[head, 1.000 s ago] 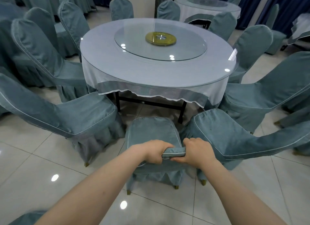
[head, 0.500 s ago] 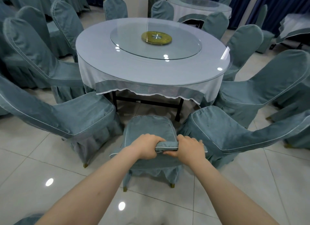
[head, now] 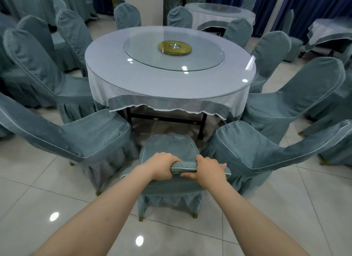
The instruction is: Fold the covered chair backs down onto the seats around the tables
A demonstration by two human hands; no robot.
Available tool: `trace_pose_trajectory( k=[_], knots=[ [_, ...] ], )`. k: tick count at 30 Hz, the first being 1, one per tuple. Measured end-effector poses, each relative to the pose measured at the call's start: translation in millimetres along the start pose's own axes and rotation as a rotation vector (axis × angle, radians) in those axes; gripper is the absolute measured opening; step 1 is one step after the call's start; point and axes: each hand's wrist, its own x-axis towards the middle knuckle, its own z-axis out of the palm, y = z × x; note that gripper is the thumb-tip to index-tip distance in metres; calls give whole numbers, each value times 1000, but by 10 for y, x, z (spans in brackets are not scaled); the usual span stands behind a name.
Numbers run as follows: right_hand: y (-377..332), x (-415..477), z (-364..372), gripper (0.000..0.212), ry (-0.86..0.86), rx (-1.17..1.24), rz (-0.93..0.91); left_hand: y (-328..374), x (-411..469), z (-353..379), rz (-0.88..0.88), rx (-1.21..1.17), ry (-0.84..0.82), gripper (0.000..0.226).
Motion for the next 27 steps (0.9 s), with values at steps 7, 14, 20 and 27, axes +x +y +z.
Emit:
trace_pose_trajectory(
  k=[7,14,20,27],
  knots=[
    [471,67,-217,77,-85,198,-172,8,146,-53,-70,-249,-116,71],
    [1630,382,-596,58,11,163,-143,625,900,-94,-91,-329,119,61],
    [2814,698,-870,58,0,119,-162,1365,1830,45,-150,-404,162,66],
    [4209,1111,-1144,48,85,-4,-128,2144,2759,240,-154,-440,90,69]
  ],
)
